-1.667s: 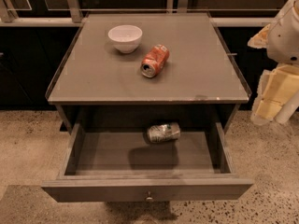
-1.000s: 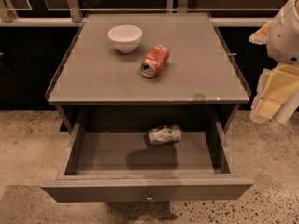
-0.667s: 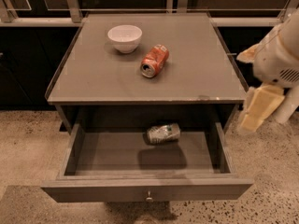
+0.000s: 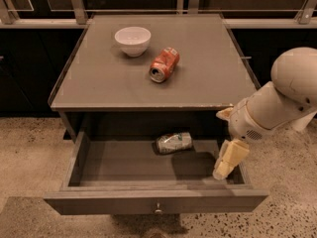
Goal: Pick 7up can from top drawer and place on counter
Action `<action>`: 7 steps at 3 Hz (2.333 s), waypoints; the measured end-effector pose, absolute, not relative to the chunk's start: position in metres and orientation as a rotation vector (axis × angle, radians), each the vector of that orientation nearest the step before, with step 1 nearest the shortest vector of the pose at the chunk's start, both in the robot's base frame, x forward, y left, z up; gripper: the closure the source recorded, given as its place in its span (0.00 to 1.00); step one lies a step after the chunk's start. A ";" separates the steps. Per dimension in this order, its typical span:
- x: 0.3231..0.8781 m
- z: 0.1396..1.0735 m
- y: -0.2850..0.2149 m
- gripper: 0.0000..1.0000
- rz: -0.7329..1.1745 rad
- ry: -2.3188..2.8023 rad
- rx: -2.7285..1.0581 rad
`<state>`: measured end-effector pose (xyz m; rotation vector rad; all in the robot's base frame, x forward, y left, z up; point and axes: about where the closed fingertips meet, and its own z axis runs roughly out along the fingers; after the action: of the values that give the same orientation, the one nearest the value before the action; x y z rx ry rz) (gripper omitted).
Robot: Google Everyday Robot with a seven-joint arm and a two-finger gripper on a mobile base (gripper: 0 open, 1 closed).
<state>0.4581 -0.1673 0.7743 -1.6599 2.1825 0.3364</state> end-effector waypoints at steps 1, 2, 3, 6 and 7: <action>0.456 0.774 -0.168 0.00 0.315 2.194 -1.656; 0.456 0.744 -0.163 0.00 0.334 2.226 -1.610; 0.462 0.711 -0.152 0.00 0.349 2.208 -1.562; 0.486 0.692 -0.140 0.00 0.323 2.155 -1.522; 0.490 0.680 -0.137 0.00 0.331 2.157 -1.503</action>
Offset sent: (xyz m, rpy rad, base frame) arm 0.0048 0.0089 -0.0753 0.0252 0.0176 -0.1084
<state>0.4899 -0.1374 0.6804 -1.5032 2.1571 0.3307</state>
